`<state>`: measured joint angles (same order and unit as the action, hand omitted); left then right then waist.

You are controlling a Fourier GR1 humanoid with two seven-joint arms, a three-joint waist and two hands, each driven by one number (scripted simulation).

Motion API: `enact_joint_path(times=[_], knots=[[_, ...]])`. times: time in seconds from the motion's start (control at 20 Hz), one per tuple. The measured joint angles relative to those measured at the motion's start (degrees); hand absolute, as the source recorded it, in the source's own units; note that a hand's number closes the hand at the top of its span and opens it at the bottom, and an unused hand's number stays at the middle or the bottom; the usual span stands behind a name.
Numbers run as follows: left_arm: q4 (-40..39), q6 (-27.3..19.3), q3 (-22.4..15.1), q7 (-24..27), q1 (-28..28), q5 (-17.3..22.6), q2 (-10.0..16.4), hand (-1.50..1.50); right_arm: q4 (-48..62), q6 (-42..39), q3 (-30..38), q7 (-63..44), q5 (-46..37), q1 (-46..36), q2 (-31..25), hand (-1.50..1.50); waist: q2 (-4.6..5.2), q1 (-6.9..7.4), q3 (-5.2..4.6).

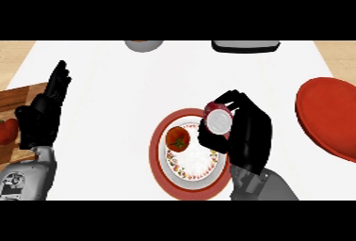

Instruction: Pick the can from the plate and place it in the bowl

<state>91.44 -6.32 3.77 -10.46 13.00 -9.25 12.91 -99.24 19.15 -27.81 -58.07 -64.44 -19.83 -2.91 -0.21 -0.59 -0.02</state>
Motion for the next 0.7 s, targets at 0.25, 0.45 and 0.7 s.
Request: enact_joint_path(times=[0.25,0.45,0.7], knots=[[2.0,0.2,-0.1,-0.6,-0.9,-0.3,0.0,0.0,-2.4,2.6,9.6,4.2,4.5,2.9,-5.0,1.5,0.12,0.3,0.04],[1.6,0.4,0.0,-0.5,-0.5,-0.3,-0.3,0.0,-0.7,5.9,17.7,10.5,10.5,4.4,-9.3,1.5,0.23,0.39,0.05],[2.9,-0.1,-0.7,-0.9,-1.3,-1.3,-1.1,0.0,3.6,9.2,27.3,20.4,19.8,5.5,-15.2,1.5,0.25,0.54,0.07]])
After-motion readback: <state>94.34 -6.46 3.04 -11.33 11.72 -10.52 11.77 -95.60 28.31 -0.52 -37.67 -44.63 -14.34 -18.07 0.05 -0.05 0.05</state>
